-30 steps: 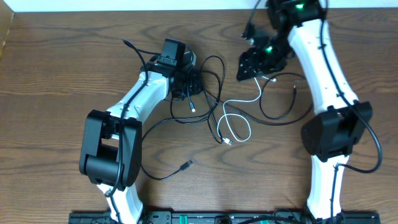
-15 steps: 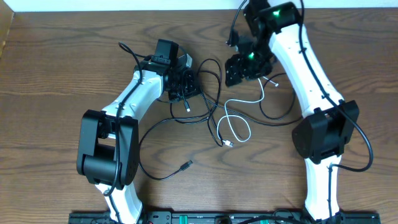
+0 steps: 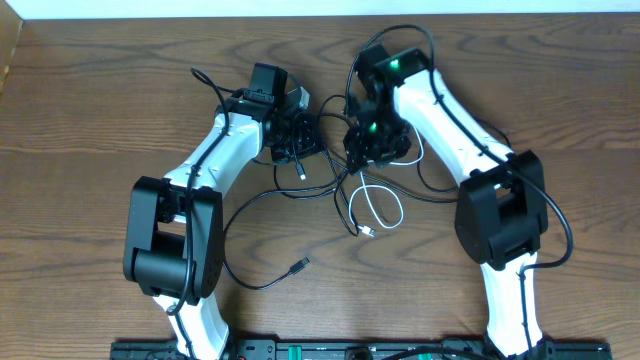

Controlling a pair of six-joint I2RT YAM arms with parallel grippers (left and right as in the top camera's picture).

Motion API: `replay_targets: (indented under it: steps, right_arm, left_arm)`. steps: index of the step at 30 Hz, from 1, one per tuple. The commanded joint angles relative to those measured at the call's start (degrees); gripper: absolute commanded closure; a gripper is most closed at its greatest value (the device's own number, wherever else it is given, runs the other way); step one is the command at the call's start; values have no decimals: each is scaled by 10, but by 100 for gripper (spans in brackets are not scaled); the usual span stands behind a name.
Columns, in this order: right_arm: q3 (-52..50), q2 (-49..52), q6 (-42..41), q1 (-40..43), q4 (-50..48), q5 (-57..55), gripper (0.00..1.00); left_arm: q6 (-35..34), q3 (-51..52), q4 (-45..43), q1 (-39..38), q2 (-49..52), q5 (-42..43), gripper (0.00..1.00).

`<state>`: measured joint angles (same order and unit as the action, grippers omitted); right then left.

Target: Untangle cables

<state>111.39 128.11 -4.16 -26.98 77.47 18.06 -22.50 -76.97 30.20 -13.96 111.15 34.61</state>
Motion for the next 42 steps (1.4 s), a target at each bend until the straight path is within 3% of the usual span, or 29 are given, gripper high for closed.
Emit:
replay_targets:
  steps: [1,5,13,25,30,36,42]
  right_arm:
    - [-37,5,-54,-8,-26,-59,50]
    - [-62,5,-63,-8,-48,-79,73]
    - [-61,5,-63,-4,-72,-79,98]
    - [-91,3,-63,3,-94,-104,99]
    - [56,-13,-40,58,-28,-66,99]
    - [395,-19,-10,169,98,12,99]
    - [629,-22,-45,297,153,9,99]
  left_arm:
    - [-1,0,2,3,-13,10,92]
    - [-1,0,2,3,-13,10,93]
    - [-1,0,2,3,-13,9,92]
    - [-1,0,2,3,-13,9,93]
    - [-1,0,2,3,-13,8,92]
    - [-1,0,2,3,-13,7,92]
    - [-1,0,2,3,-13,7,93]
